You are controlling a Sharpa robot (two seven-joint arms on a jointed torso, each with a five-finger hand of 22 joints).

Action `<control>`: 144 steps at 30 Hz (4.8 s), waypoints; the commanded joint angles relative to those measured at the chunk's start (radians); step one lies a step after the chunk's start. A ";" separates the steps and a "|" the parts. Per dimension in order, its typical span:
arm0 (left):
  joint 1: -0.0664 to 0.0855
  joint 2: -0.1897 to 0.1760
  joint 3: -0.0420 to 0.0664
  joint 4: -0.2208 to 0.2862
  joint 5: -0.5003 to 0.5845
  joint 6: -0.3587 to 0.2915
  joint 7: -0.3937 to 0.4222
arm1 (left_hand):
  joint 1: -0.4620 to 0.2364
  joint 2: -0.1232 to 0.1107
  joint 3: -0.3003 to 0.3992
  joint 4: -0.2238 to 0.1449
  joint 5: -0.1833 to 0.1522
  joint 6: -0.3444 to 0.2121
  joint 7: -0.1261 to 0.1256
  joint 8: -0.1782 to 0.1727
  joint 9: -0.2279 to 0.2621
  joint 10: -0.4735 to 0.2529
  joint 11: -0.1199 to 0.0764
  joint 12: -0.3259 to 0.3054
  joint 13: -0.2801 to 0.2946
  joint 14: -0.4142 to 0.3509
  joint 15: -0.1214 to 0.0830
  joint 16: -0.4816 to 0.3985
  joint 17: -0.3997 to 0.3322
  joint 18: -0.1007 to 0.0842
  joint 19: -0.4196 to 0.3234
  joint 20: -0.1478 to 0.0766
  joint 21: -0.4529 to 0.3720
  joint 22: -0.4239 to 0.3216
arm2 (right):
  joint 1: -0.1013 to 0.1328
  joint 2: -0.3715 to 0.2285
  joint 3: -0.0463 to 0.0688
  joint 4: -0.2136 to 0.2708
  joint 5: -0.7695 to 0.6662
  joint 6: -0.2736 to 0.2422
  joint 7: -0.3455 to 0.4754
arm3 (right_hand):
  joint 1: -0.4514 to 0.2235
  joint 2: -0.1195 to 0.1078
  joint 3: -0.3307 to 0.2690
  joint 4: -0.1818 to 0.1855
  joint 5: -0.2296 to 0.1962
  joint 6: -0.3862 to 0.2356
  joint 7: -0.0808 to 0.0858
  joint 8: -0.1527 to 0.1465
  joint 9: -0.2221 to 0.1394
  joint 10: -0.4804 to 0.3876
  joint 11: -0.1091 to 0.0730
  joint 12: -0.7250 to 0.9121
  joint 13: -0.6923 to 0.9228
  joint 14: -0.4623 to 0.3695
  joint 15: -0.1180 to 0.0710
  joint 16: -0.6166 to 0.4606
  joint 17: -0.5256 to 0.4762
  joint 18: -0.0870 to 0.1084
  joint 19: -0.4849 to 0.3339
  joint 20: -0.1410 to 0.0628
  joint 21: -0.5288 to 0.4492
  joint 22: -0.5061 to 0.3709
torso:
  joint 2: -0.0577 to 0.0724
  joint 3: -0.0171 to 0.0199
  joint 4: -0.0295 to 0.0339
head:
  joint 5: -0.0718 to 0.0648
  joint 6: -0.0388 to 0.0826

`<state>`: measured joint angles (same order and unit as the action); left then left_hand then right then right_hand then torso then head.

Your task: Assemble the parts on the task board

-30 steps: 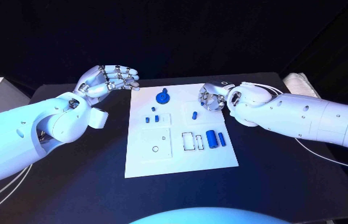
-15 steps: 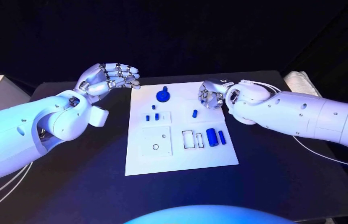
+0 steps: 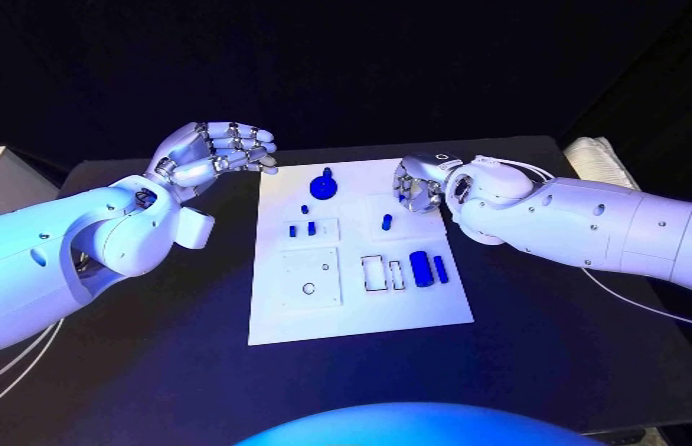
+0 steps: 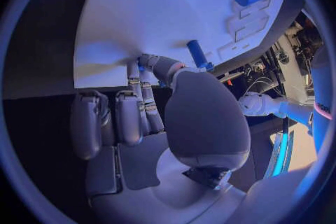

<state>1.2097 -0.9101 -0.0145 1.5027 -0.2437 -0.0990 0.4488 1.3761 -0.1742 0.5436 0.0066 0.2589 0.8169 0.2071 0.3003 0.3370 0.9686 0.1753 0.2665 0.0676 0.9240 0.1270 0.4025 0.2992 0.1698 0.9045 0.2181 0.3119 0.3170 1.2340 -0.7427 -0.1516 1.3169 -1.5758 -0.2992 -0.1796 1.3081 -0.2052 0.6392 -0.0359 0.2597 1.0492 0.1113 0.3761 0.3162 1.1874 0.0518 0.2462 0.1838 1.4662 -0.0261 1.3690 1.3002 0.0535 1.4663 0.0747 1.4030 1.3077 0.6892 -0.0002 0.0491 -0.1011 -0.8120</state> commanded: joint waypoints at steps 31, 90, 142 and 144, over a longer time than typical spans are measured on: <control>0.000 0.004 0.001 -0.015 -0.007 0.015 0.000 | 0.015 0.004 -0.001 -0.012 0.014 -0.014 0.031 0.001 -0.004 -0.007 0.004 -0.007 0.000 0.009 0.001 -0.011 0.004 0.009 0.008 -0.001 -0.007 -0.003 | 0.009 -0.042 0.003 0.076 0.011 -0.158 -0.041 | 0.010 0.019 0.054 -0.032 0.011 0.015 -0.002 0.007 0.019 0.046 -0.010 -0.029 -0.007 0.046 -0.012 -0.017 -0.019 -0.019 0.074 -0.012 0.019 0.135 | -0.001 -0.0004 -0.0003 | -0.005 0.016; 0.000 0.031 0.000 -0.045 0.001 0.013 -0.011 | 0.009 0.006 -0.005 -0.010 0.014 -0.016 0.032 0.001 -0.006 -0.010 0.005 -0.008 0.000 0.012 0.002 -0.018 0.006 0.007 0.010 0.000 -0.010 -0.006 | -0.167 0.088 0.002 0.282 -0.191 -0.225 0.002 | 0.007 0.016 0.060 -0.037 0.013 0.014 0.000 0.005 0.022 0.050 -0.009 -0.036 -0.009 0.045 -0.012 -0.020 -0.025 -0.018 0.073 -0.013 0.013 0.130 | -0.007 -0.0017 -0.0014 | 0.172 -0.047; 0.000 0.023 0.000 -0.048 0.001 0.017 -0.021 | 0.009 0.008 -0.006 -0.011 0.014 -0.018 0.033 0.002 -0.008 -0.012 0.005 -0.008 0.001 0.013 0.002 -0.024 0.008 0.007 0.012 0.000 -0.015 -0.009 | -0.169 0.091 -0.001 0.262 -0.229 -0.190 -0.010 | 0.006 0.016 0.063 -0.039 0.011 0.014 0.000 0.005 0.023 0.052 -0.009 -0.038 -0.009 0.045 -0.012 -0.019 -0.023 -0.018 0.074 -0.014 0.017 0.134 | -0.008 -0.0021 -0.0028 | 0.172 -0.061; 0.000 0.023 0.000 -0.048 0.001 0.017 -0.021 | 0.009 0.008 -0.006 -0.011 0.014 -0.018 0.033 0.002 -0.008 -0.012 0.005 -0.008 0.001 0.013 0.002 -0.024 0.008 0.007 0.012 0.000 -0.015 -0.009 | -0.169 0.092 -0.001 0.262 -0.229 -0.189 -0.010 | 0.006 0.016 0.063 -0.039 0.011 0.014 0.000 0.005 0.023 0.052 -0.009 -0.038 -0.009 0.045 -0.012 -0.019 -0.023 -0.018 0.074 -0.014 0.017 0.134 | -0.008 -0.0020 -0.0026 | 0.172 -0.061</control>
<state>1.2096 -0.8872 -0.0149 1.4543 -0.2442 -0.0977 0.4225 1.3815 -0.1687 0.5423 -0.0029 0.2706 0.8061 0.2034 0.3003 0.3296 0.9613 0.1824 0.2624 0.0677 0.9311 0.1269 0.3820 0.3059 0.1697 0.9115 0.2181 0.3009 0.3096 1.0656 -0.6518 -0.1514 1.5799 -1.7918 -0.5004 -0.1876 1.3176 -0.1987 0.6952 -0.0732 0.2683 1.0572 0.1108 0.3771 0.3378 1.2153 0.0625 0.2048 0.1733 1.4685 -0.0305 1.3540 1.2766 0.0536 1.4662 0.0681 1.4152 1.3079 0.6810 -0.0023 0.0463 0.0711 -0.8726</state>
